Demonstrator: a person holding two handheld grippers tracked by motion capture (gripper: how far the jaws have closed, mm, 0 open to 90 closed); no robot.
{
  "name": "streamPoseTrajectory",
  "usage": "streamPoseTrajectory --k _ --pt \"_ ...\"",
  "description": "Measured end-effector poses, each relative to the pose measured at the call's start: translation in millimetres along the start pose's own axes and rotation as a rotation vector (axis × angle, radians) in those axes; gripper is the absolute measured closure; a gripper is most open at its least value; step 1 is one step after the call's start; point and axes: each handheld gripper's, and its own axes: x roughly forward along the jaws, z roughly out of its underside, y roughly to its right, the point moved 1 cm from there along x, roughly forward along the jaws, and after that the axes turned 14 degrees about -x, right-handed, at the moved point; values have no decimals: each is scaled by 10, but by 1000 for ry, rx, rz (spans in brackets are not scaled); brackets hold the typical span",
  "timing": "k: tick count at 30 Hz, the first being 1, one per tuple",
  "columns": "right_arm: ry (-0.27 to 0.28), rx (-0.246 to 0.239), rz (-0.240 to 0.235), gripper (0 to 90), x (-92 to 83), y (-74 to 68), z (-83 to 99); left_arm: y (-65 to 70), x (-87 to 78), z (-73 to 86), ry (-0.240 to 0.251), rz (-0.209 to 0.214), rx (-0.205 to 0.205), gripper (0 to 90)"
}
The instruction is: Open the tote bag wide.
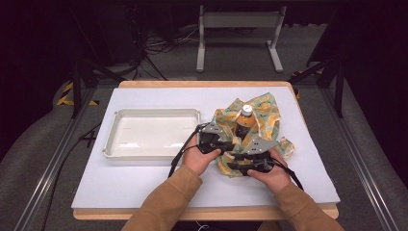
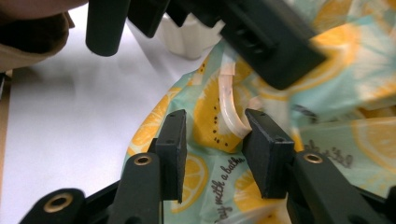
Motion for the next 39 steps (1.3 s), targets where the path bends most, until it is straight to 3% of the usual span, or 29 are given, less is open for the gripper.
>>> streamPoseTrajectory --k 5,11,18,23,27,31,39 --pt "13 10 5 600 -40 15 1 -71 -74 70 -4 -72 -27 882" --pt "22 11 5 597 -48 17 -6 -118 -97 122 -15 -99 -38 886" --pt "61 31 16 635 -131 57 -40 -143 -110 156 -20 -100 -37 886" --pt "101 35 55 662 -224 119 -120 -144 -119 163 -16 -99 -35 884" --pt "82 17 73 681 -222 166 -167 -144 -134 161 -11 -91 -32 882" --pt "77 42 108 683 -247 222 -178 -142 -149 159 -1 -80 -37 880" --pt "44 94 232 543 -338 273 -88 -142 -168 175 10 -63 -28 874"
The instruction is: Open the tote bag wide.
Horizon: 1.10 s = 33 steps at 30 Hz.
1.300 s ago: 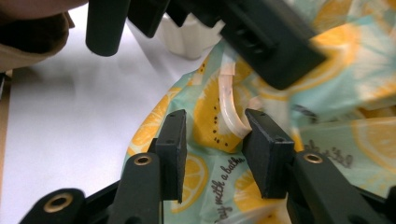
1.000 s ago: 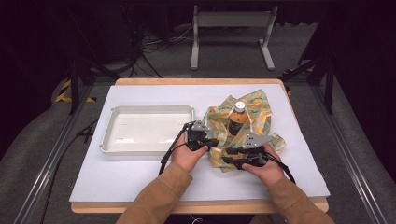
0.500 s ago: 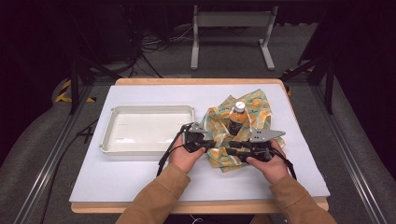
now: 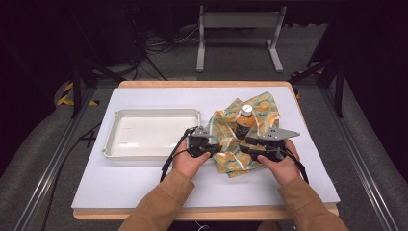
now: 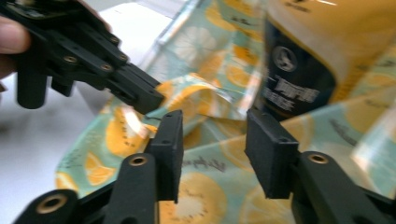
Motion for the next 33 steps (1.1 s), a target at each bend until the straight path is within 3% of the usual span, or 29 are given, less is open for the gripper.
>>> streamPoseTrajectory --k 9,17,23,33 --pt "-5 77 98 372 28 22 49 17 19 8 1 10 11 871" --pt "3 125 183 342 124 5 38 30 28 14 -7 21 20 869" --pt "-20 118 245 303 184 10 47 29 36 17 -8 24 23 868" --pt "-49 132 279 307 247 60 96 30 50 23 -13 26 27 864"
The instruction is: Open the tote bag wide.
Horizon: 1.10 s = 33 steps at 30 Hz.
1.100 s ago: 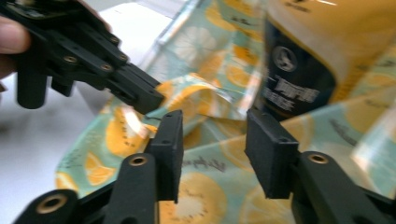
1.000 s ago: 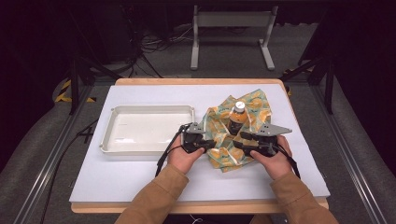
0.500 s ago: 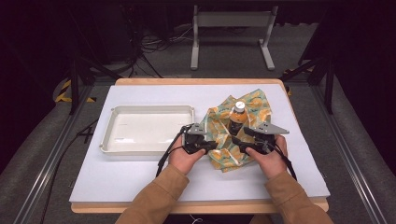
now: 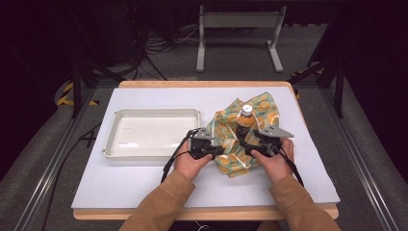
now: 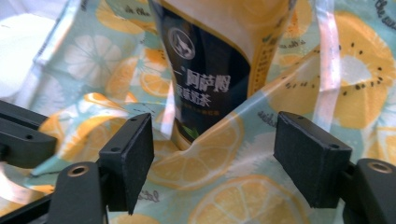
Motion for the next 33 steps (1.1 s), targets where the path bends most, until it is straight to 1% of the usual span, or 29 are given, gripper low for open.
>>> streamPoseTrajectory --k 4,6,12,14,18,21,22,26,33 --pt "-19 -14 5 337 6 16 21 -3 -2 2 0 -2 -3 864" --pt "-35 -28 5 391 11 32 41 -6 0 3 1 -2 -3 863" --pt "-81 -37 -34 616 21 58 62 -17 14 12 -5 0 -4 861" --pt "-87 -26 -50 695 31 72 71 -19 15 14 -5 -2 -7 860" --pt "-113 -12 -88 889 41 100 99 -21 17 16 -4 -4 -9 859" --pt "-119 -14 -87 900 29 117 108 -23 19 16 -4 -4 -7 859" --pt "-120 -6 -87 900 18 124 111 -26 20 16 -3 -4 -10 859" --pt "-119 -6 -75 900 -40 158 120 -48 16 14 -3 -11 -13 859" --pt "-132 6 -57 900 -157 278 205 -77 41 15 -4 -22 -18 860"
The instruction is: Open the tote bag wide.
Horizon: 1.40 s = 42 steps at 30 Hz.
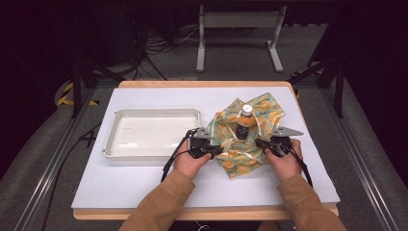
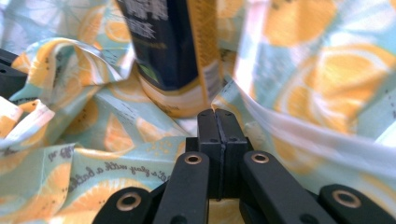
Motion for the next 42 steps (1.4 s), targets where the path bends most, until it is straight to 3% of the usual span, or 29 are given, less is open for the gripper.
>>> streamPoseTrajectory --k 8,16,26,42 --pt "-27 25 12 900 -86 134 154 -41 24 4 -3 -17 -21 863" --pt "-38 55 1 894 -142 197 247 -55 47 7 -11 -29 -16 862" --pt "79 17 -68 650 -286 92 132 -64 51 8 -17 -45 -6 854" --pt "219 -46 -104 523 -561 50 -42 -9 8 -2 7 -38 13 771"
